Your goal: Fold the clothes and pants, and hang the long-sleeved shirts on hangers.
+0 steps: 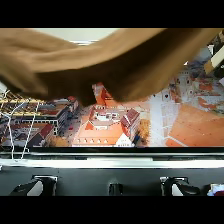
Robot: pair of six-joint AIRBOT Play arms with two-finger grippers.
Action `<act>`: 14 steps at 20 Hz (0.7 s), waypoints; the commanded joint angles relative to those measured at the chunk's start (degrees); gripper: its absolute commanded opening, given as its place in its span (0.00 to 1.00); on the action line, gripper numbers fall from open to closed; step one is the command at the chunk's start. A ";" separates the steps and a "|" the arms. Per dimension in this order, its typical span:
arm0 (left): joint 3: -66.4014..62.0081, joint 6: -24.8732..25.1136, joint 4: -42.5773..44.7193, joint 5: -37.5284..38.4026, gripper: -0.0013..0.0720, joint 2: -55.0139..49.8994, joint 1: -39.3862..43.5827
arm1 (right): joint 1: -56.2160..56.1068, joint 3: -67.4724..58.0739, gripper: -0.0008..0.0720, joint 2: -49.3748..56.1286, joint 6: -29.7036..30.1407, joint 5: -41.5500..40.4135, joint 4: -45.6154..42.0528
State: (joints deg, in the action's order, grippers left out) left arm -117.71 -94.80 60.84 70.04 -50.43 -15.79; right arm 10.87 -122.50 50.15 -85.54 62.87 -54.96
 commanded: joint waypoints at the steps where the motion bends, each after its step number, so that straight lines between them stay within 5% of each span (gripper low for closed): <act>1: 2.64 -7.63 15.63 -2.60 0.04 9.01 0.04 | -0.07 -1.99 0.05 -5.27 -11.08 -4.70 -13.66; 5: 2.67 -7.56 16.92 -0.83 0.04 6.86 0.04 | -0.07 -0.44 0.05 -1.46 -11.78 0.17 -14.43; 7: 2.78 -3.54 13.11 2.97 0.05 2.82 0.07 | -0.07 0.90 0.05 2.45 -11.78 5.88 -14.27; 10: 3.06 4.09 0.66 11.63 0.05 -8.07 0.74 | -0.07 4.00 0.05 10.03 -11.74 13.55 -12.20; 14: 7.30 5.92 0.24 11.52 0.05 -25.86 6.62 | -0.09 14.05 0.05 22.53 -10.34 16.37 -8.50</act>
State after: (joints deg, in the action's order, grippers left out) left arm -112.44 -92.12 64.20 79.77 -65.47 -12.23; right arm 10.85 -114.17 64.66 -96.66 75.40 -65.89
